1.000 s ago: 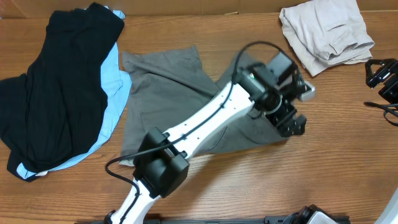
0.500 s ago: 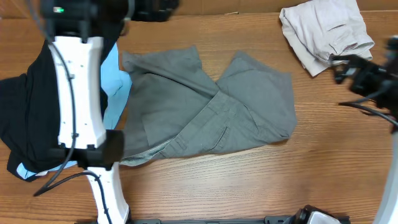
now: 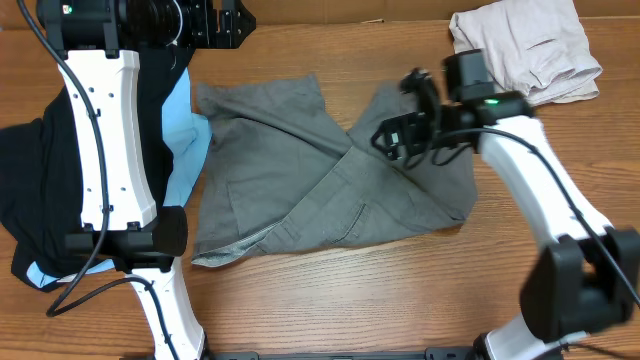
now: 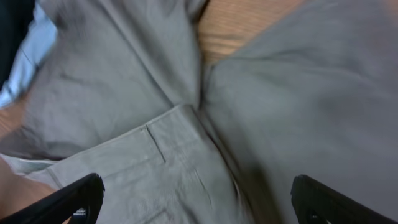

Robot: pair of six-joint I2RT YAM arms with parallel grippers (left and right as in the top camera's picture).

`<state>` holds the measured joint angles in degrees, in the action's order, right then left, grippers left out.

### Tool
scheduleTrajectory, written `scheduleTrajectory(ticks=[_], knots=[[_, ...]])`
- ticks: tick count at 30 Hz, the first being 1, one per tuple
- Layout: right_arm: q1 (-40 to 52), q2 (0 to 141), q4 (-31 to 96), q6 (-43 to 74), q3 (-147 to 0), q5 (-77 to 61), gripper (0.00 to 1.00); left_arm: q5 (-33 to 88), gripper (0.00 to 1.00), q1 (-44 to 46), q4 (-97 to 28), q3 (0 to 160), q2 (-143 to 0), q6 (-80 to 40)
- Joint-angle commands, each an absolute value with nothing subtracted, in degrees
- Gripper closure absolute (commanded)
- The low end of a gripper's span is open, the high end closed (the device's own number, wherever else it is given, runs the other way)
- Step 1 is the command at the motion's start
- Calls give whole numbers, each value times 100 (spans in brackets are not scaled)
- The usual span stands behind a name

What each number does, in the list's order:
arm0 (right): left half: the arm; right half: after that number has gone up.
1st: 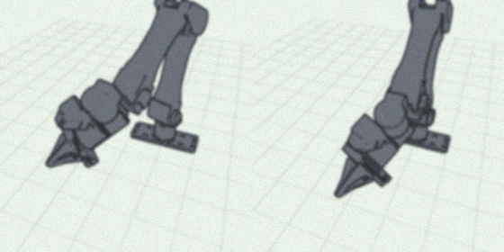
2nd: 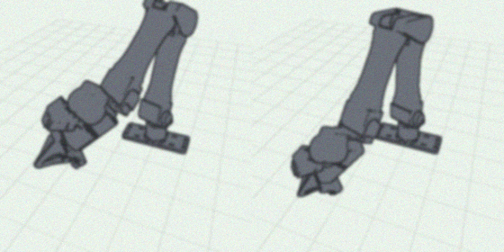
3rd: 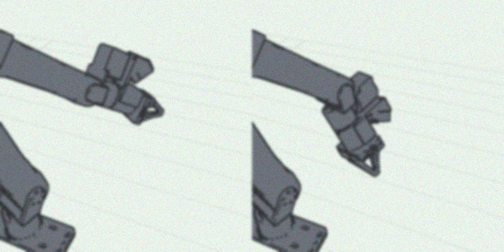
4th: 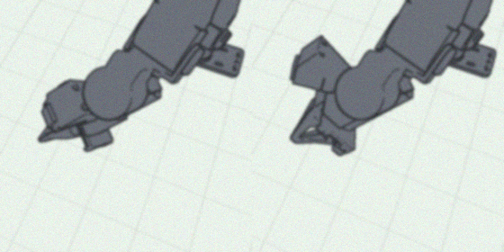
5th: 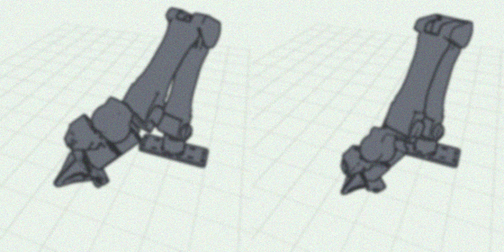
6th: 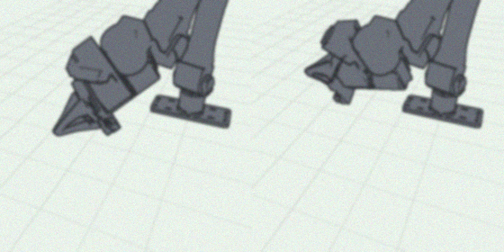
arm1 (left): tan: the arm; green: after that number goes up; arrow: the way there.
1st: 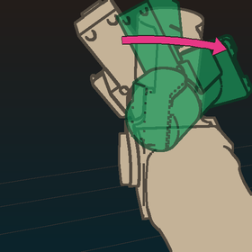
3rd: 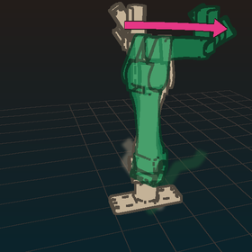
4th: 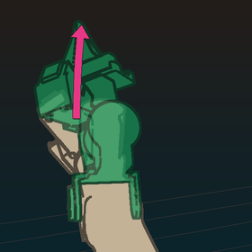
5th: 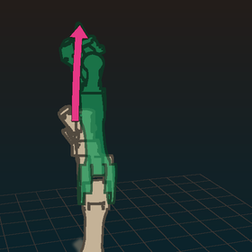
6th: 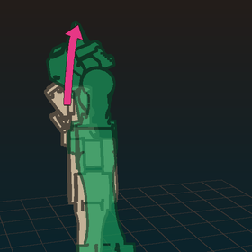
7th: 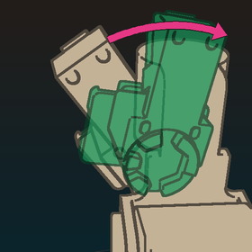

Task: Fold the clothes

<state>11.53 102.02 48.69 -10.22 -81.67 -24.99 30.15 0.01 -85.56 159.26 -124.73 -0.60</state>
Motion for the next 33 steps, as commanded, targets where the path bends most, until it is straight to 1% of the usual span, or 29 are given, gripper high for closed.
scheduleTrajectory(ticks=[1,4,7,12,14,16,17,18,19,21,23,25,28,33], knots=[[1435,10578,4615,-1330,-8287,-2405,0,2932,0,43,-8527,15845,-12503,134],[1741,10936,4499,-1658,-8287,-2401,0,2893,0,51,-8525,15775,-12503,134],[1844,11157,4480,-1721,-8283,-2368,1,2779,0,49,-8527,15753,-12514,134],[1859,11459,4278,-1806,-8254,-2338,6,2674,0,51,-8527,15753,-12516,134],[1859,11520,4230,-1806,-8254,-2338,11,2674,0,51,-8525,15753,-12516,134],[1859,11531,4233,-1802,-8254,-2338,21,2672,0,51,-8525,15753,-12516,137],[1859,11531,4254,-1798,-8256,-2338,28,2672,0,51,-8525,15753,-12516,134],[1857,11520,4287,-1730,-8259,-2338,40,2672,0,51,-8527,15753,-12516,134],[1852,11518,4298,-1586,-8259,-2338,48,2672,0,51,-8527,15753,-12516,134],[1822,11472,4410,-1232,-8287,-2381,60,2655,0,51,-8530,15753,-12516,134],[1782,11389,4635,-1173,-8355,-2532,72,2655,0,51,-8530,15753,-12516,134],[1723,11118,5175,-1170,-8493,-2812,85,2655,0,51,-8525,15753,-12516,134],[1737,10807,5789,-1170,-8554,-2858,96,2655,0,51,-8525,15753,-12516,134],[1879,10405,7015,-1044,-8554,-2856,96,2652,0,49,-8527,15753,-12516,137]])
